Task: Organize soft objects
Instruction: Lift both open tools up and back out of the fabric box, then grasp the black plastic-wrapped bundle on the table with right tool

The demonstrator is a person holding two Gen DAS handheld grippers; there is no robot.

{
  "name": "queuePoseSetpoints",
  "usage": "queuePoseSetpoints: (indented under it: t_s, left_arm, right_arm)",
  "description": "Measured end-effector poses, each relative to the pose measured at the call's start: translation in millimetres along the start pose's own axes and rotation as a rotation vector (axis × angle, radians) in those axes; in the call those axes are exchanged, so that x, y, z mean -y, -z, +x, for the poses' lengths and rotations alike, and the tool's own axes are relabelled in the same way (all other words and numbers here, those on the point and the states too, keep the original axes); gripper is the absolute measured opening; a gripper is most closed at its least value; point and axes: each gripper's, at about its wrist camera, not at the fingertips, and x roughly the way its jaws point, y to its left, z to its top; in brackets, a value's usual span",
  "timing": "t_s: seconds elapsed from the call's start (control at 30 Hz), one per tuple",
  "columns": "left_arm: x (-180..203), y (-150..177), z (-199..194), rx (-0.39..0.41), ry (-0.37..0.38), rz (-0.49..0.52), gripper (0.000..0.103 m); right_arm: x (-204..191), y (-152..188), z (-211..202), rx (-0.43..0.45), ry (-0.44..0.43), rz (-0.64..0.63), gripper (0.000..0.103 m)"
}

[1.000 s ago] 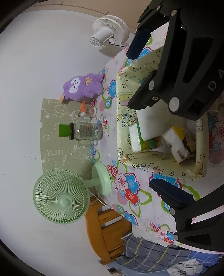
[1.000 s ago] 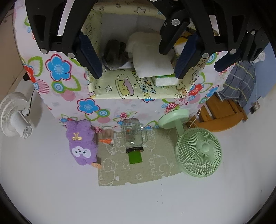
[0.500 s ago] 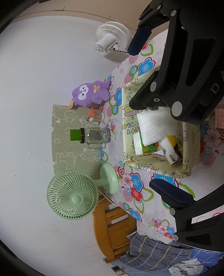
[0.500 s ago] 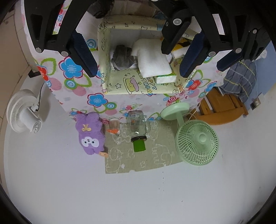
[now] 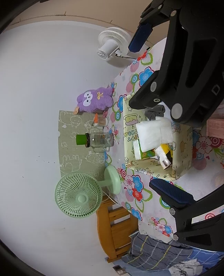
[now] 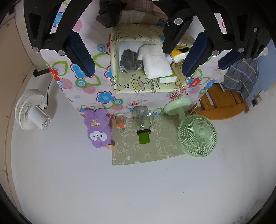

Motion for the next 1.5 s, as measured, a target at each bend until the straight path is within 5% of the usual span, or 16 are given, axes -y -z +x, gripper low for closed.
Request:
queuePoseSetpoints:
  t_s: [1.0,1.5]
  left_arm:
    - [36,57,-28,0.012,0.052,0.010,0.099]
    - [35,100,-8,-0.089,0.047,0.010,0.099]
  right_arm:
    - [28,56,-44,0.003,0.074,-0.033,0.102]
    - [33,101,-25,-0.078,0.063,-0.032,0.102]
